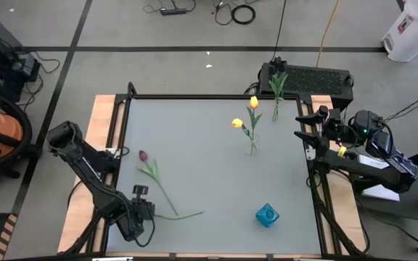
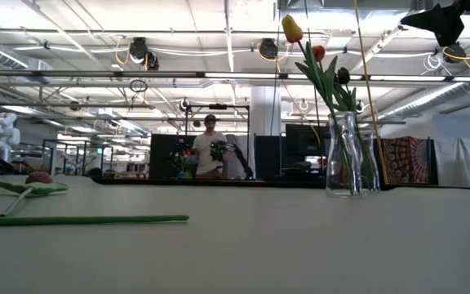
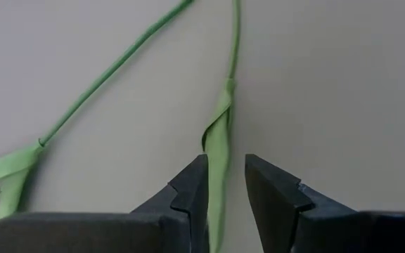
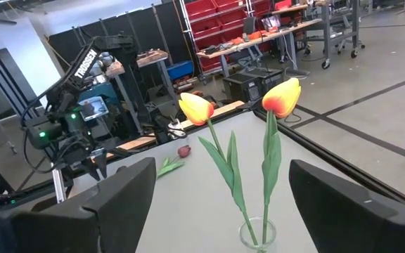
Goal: Sort flowers into vase by color
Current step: Put the black tulip into the top transparent vase
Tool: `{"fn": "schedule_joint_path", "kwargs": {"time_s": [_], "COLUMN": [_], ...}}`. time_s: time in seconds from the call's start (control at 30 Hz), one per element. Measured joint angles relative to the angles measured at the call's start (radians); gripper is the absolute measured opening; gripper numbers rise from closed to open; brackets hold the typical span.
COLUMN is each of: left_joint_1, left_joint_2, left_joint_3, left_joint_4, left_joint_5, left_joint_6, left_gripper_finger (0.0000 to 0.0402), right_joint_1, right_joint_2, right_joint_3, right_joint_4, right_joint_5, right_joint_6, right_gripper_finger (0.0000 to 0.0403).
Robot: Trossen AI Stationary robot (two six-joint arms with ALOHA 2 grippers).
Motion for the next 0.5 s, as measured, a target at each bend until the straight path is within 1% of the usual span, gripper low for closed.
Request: {"fn": "schedule_joint_path", "kwargs": {"time_s": [0.1,0.3,0.5], "left_joint_1": [0.001,0.000,0.001], "left_joint_2": [0.000,0.000,0.000], "left_joint_3": [-0.013,-0.082,-0.102], "left_joint_4": [0.009,0.104,0.118], "left_joint_5": [-0.002,-0.003,-0.004], "left_joint_6": [0.000,0.019,0.020], "left_gripper_finger": [0.0102,0.0102,0.0102], "right_joint_1": [0.000,0.000,0.000], "right_joint_2": [0.000,0.000,0.000], "right_joint_3": [0.000,0.000,0.000], "right_joint_4": [0.000,0.000,0.000], "right_joint_5": [0.000,0.000,0.000], "right_joint_6": [0.000,0.000,0.000], "right_gripper_finger": [0.0318,0.0318,0.0318]}}
